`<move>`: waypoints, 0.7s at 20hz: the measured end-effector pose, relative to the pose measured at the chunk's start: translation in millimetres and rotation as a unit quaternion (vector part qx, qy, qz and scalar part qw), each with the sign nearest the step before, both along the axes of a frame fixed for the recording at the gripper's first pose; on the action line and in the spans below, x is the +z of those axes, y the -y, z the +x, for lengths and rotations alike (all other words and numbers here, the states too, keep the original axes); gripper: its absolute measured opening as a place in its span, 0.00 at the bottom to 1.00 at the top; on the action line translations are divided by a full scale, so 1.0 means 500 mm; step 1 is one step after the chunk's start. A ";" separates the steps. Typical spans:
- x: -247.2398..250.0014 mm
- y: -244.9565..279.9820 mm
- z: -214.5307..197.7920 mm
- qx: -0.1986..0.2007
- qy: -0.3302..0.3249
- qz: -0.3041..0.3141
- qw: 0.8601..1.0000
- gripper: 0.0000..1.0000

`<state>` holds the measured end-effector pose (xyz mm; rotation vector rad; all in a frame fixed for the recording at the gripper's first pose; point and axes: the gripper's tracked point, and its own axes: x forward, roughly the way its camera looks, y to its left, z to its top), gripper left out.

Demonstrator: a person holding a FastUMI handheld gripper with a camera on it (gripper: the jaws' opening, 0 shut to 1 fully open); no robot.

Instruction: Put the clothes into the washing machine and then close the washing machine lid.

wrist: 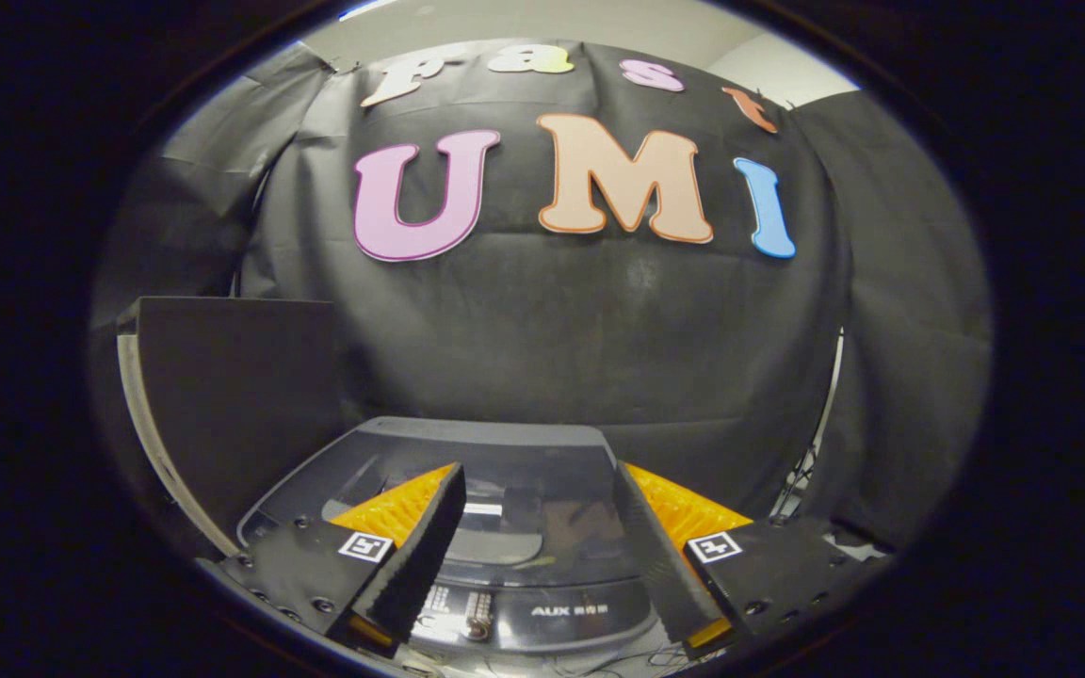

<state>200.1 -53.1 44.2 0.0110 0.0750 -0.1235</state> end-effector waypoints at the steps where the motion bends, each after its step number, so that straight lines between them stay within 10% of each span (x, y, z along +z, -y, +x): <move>1: -0.009 0.003 -0.016 0.003 0.001 0.007 1.000 0.98; 14: -0.114 0.020 -0.211 0.012 0.037 0.042 0.998 0.96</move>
